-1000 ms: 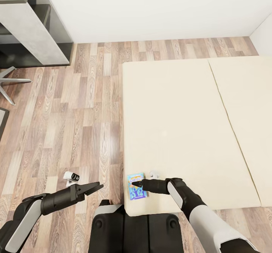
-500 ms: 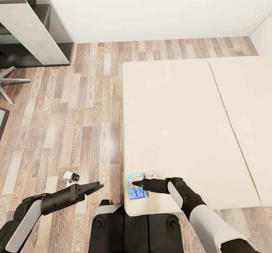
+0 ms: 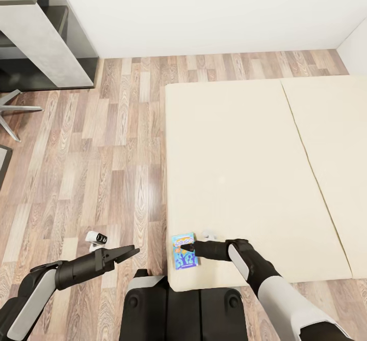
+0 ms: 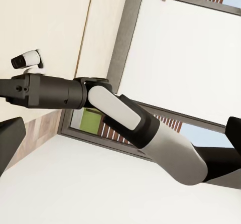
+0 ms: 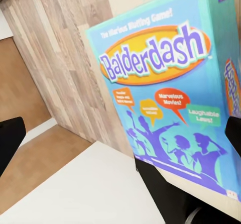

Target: Put all the toys in the child's room - the three board games (two on the bed and one on the table), the two jigsaw puzzles on the table, and the tennis ball on the table - inside the toy box on the table in the child's room.

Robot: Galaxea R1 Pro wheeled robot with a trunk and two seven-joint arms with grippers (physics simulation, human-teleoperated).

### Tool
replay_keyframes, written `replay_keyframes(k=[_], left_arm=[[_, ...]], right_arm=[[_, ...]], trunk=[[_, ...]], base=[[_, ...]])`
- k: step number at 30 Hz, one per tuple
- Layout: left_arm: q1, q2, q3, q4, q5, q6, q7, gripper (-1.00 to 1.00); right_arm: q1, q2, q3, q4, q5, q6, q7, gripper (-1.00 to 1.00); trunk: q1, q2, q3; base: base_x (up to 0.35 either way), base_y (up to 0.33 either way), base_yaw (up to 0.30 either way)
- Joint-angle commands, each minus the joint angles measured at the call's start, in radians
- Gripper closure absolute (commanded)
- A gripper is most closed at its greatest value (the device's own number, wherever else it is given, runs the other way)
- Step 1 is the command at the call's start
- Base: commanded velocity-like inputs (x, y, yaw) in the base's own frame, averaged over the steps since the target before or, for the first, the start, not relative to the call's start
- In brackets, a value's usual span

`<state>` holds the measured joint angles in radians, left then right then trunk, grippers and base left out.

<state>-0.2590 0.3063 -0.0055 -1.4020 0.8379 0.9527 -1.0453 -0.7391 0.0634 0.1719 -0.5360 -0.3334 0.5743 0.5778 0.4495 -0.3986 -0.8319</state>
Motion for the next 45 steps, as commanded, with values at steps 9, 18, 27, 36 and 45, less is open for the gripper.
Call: replay_keyframes(k=[9, 18, 27, 36, 45], left_arm=[[-0.001, 0.0, -0.001, 0.0, 0.003, 0.004, 0.0, -1.0], [-0.001, -0.001, -0.001, 0.0, 0.003, 0.004, 0.0, -1.0], [-0.001, -0.001, -0.001, 0.0, 0.003, 0.004, 0.0, -1.0], [-0.001, -0.001, -0.001, 0.0, 0.003, 0.004, 0.001, -1.0], [-0.001, -0.001, -0.002, 0.0, 0.003, 0.004, 0.001, -1.0]], right_arm=[[0.0, -0.003, 0.001, -0.002, -0.007, 0.019, 0.0, -1.0], [-0.003, -0.006, 0.001, -0.001, -0.009, 0.023, 0.006, -1.0], [-0.001, -0.03, -0.003, -0.001, -0.012, 0.023, 0.014, -1.0], [0.001, -0.045, -0.009, -0.001, -0.017, 0.02, 0.017, -1.0], [0.001, -0.047, -0.011, -0.001, -0.02, 0.019, 0.017, -1.0]], trunk=[[0.001, -0.001, -0.001], [0.001, -0.001, -0.001], [0.001, -0.001, -0.001], [0.001, -0.001, -0.001], [0.001, -0.001, -0.001]], base=[[0.0, 0.0, 0.0], [0.0, 0.0, 0.0], [0.0, 0.0, 0.0], [0.0, 0.0, 0.0], [0.0, 0.0, 0.0]])
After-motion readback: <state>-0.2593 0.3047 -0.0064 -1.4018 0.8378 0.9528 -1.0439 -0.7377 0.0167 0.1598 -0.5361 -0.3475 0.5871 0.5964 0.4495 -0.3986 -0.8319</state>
